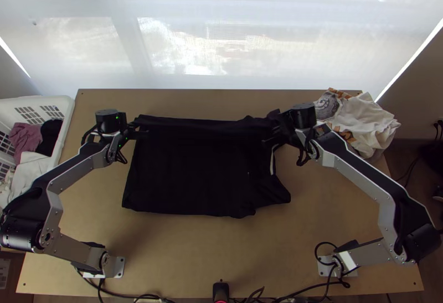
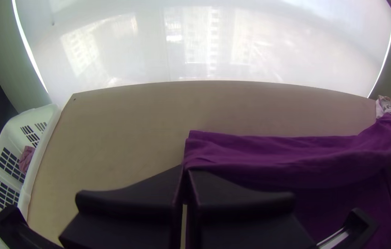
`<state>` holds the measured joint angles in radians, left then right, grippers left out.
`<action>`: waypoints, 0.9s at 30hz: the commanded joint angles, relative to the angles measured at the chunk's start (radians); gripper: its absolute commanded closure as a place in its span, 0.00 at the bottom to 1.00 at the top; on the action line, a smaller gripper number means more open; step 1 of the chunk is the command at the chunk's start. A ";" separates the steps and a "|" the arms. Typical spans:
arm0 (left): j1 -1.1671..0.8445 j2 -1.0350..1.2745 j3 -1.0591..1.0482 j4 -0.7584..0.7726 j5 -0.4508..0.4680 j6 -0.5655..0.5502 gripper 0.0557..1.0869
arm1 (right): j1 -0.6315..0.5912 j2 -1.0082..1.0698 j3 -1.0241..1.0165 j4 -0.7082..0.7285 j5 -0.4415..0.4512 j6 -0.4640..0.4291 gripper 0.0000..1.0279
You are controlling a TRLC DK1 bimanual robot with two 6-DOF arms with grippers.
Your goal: Fold the t-shirt
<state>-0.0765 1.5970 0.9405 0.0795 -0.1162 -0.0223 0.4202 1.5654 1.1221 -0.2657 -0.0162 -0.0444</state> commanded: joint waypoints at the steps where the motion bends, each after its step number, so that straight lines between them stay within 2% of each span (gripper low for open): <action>1: 0.001 -0.005 -0.048 0.014 0.003 0.001 0.97 | 0.037 -0.008 -0.054 0.002 -0.001 0.005 0.97; 27: -0.040 0.003 -0.151 0.055 0.004 -0.005 0.97 | 0.000 -0.051 -0.217 0.008 0.001 0.006 0.97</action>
<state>-0.1062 1.6005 0.8108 0.1307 -0.1127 -0.0265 0.4259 1.5227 0.9356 -0.2592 -0.0162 -0.0402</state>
